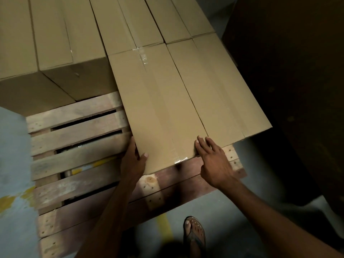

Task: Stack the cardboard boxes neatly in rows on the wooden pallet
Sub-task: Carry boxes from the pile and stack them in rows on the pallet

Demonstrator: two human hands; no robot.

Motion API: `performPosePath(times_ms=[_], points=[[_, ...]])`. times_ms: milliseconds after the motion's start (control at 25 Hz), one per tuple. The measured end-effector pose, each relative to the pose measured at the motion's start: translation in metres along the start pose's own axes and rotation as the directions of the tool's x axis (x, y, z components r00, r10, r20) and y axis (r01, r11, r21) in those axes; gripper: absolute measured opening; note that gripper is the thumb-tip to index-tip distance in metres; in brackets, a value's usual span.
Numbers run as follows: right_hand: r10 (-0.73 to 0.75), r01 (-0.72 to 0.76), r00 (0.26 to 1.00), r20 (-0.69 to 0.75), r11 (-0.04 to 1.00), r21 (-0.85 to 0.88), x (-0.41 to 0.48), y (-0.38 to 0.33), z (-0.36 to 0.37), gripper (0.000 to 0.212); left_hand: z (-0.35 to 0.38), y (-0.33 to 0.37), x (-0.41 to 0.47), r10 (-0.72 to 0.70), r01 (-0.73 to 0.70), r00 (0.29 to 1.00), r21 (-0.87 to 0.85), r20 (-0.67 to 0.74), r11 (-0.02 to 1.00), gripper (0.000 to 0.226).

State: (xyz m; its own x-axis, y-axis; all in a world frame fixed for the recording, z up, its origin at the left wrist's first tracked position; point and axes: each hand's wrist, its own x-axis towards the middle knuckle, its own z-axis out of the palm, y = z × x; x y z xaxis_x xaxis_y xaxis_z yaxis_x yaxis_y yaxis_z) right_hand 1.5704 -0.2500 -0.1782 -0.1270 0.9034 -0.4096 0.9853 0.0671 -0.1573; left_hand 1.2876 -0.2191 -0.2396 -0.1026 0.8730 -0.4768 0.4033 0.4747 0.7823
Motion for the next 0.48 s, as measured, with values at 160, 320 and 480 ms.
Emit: performPosePath(times_ms=[160, 320, 480], points=[[0.024, -0.023, 1.0, 0.011, 0.999, -0.029, -0.005, -0.008, 0.004, 0.093, -0.002, -0.004, 0.001, -0.001, 0.002, 1.0, -0.06, 0.022, 0.998, 0.091], [0.007, -0.008, 1.0, -0.021, 0.999, -0.031, -0.015, -0.017, 0.008, 0.087, -0.01, -0.001, -0.007, 0.006, -0.003, 0.999, -0.067, 0.053, 0.998, 0.093], [0.105, -0.067, 0.974, -0.201, 0.98, 0.186, 0.013, -0.016, -0.008, 0.051, -0.017, 0.004, -0.001, 0.0, 0.009, 0.995, -0.093, 0.097, 0.996, 0.087]])
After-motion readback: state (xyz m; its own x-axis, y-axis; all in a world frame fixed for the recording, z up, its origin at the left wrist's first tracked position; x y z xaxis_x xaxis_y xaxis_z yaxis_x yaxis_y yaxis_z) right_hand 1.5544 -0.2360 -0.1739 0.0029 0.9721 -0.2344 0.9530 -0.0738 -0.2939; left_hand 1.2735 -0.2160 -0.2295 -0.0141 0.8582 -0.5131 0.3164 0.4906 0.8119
